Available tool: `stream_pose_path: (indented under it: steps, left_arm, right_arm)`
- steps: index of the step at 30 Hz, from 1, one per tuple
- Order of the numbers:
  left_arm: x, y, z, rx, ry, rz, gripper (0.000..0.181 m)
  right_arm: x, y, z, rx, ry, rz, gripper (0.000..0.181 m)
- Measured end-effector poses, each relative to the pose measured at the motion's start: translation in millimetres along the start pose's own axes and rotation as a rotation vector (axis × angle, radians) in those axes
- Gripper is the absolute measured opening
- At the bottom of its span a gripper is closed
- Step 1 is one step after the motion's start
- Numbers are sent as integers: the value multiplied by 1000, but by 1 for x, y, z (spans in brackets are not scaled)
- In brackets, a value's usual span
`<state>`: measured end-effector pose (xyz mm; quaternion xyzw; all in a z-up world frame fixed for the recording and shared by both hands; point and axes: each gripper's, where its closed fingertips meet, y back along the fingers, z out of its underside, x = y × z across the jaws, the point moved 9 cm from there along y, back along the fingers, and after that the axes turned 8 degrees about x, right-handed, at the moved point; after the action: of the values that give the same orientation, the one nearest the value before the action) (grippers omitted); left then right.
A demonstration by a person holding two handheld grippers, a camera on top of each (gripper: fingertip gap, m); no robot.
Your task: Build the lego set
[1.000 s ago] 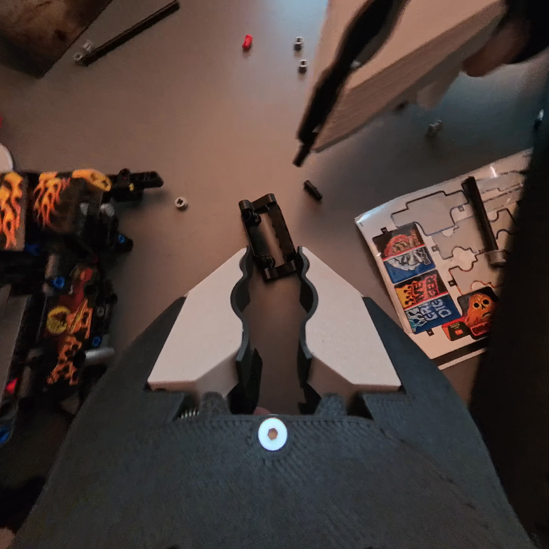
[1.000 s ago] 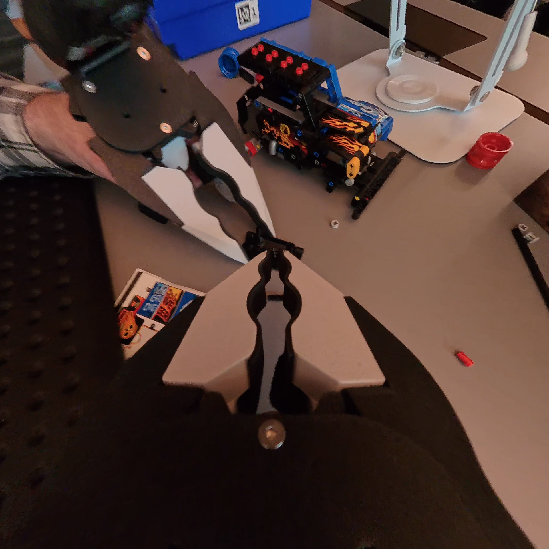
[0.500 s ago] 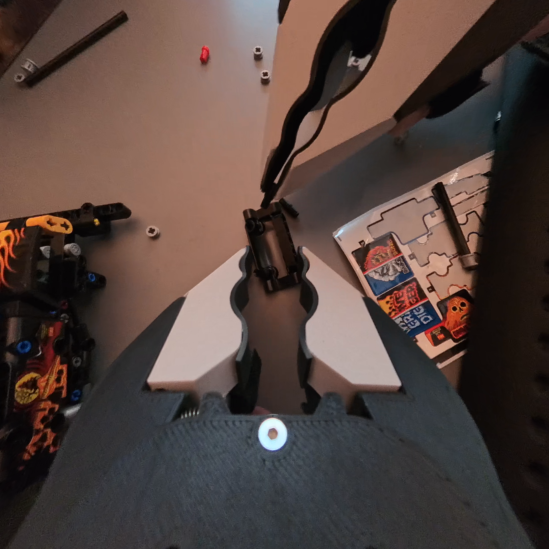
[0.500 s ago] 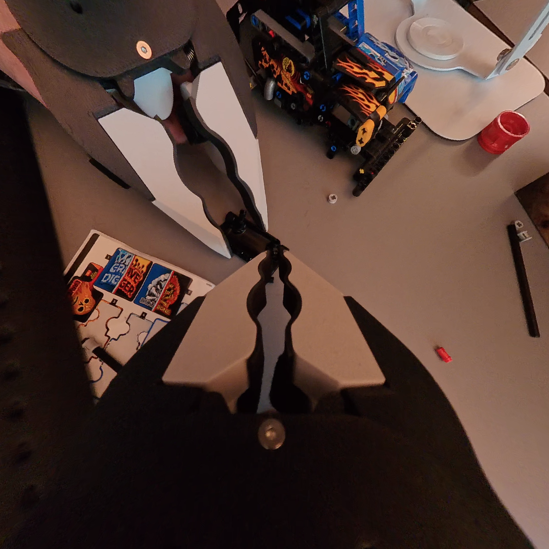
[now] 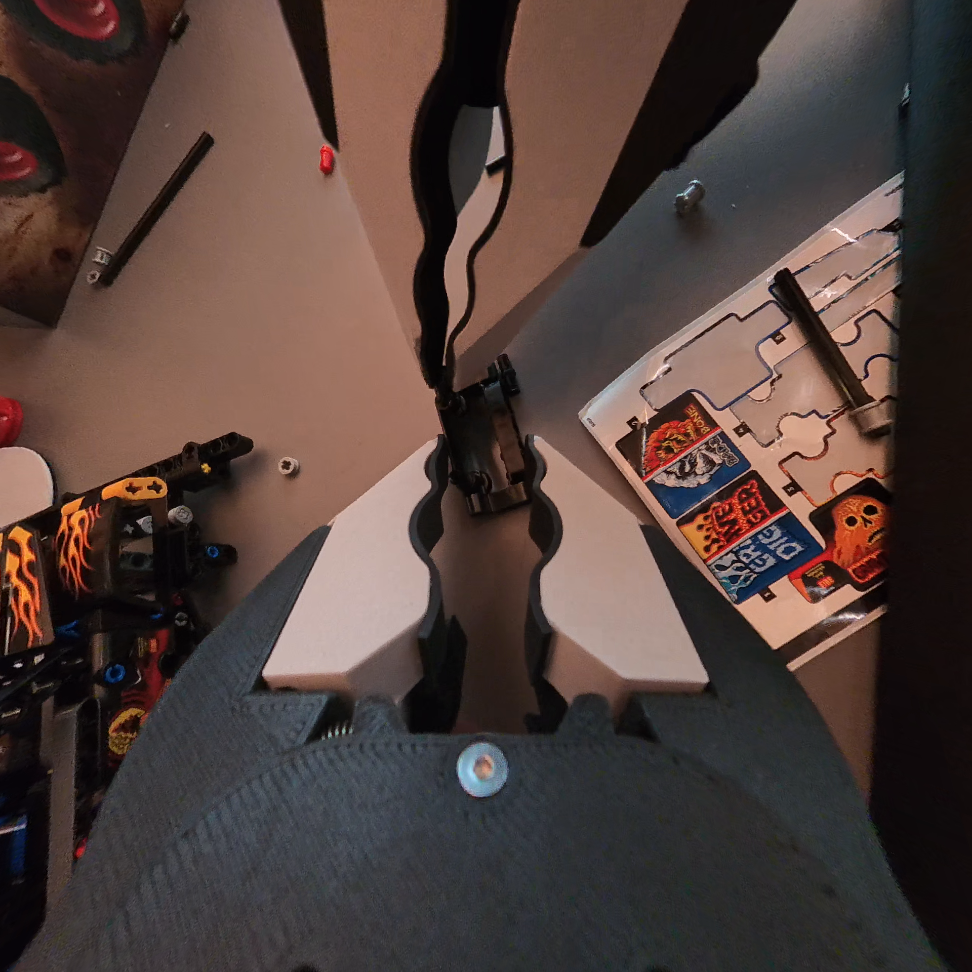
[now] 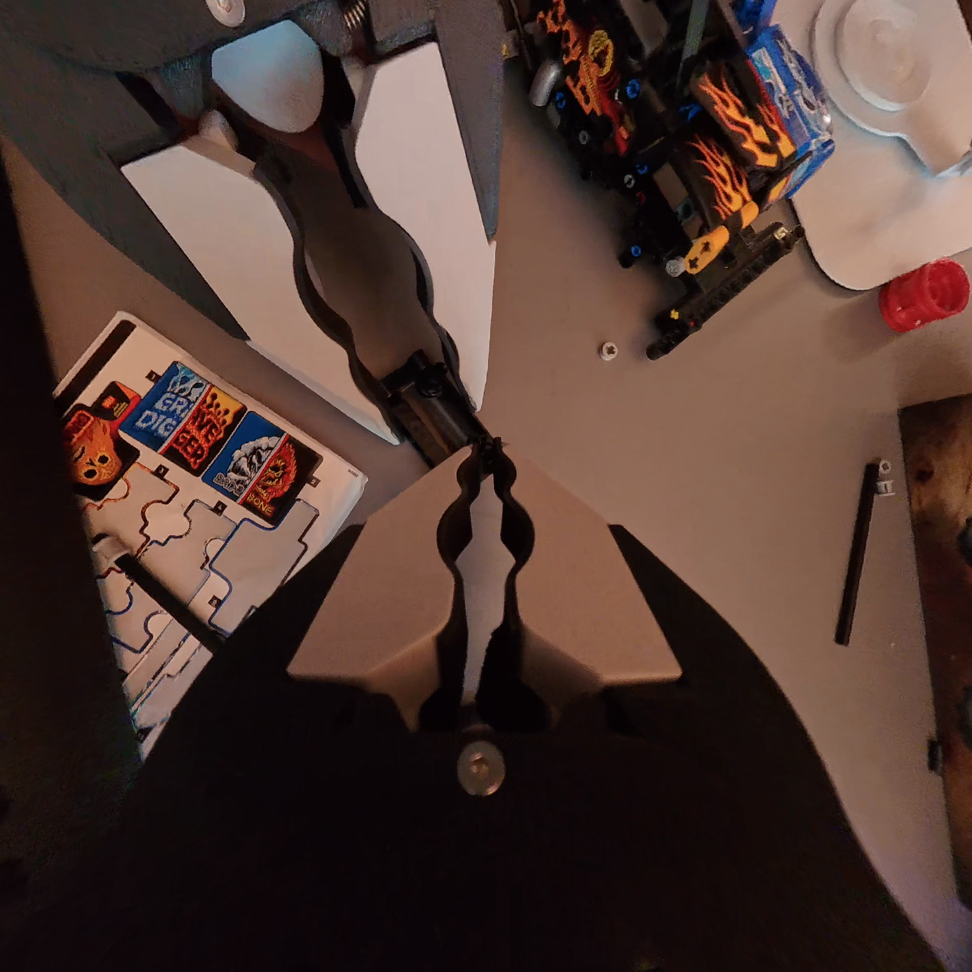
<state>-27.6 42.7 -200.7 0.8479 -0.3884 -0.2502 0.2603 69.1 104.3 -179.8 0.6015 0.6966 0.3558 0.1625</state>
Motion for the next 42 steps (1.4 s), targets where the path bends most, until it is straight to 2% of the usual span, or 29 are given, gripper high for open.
stream_pose_path:
  steps: [11, 24, 31, 32, 33, 34, 38, 42]
  left_arm:
    - [2, -1, 1, 34, -30, 2, 27]
    - [6, -3, 2, 58, -19, 33, 27]
    - [5, -3, 2, 65, 20, 36, 27]
    - [4, -3, 2, 64, 4, 17, 27]
    - [5, -1, 2, 63, -34, -4, 27]
    - [6, 0, 2, 65, -73, -17, 27]
    - [3, 8, 1, 114, -66, -60, 27]
    - [2, 21, -7, 221, -146, -128, 26]
  right_arm:
    - [14, -7, -23, -270, 207, -251, 1]
    - [25, -24, -29, -434, 231, -510, 1]
    - [32, -23, -21, -343, 97, -525, 2]
    - [33, -20, -21, -321, 50, -529, 7]
    - [35, -15, -22, -288, 0, -533, 15]
    - [38, -10, -23, -245, -34, -506, 13]
    - [47, 4, -11, -135, -169, -376, 28]
    - [43, 10, -1, 73, -347, -395, 28]
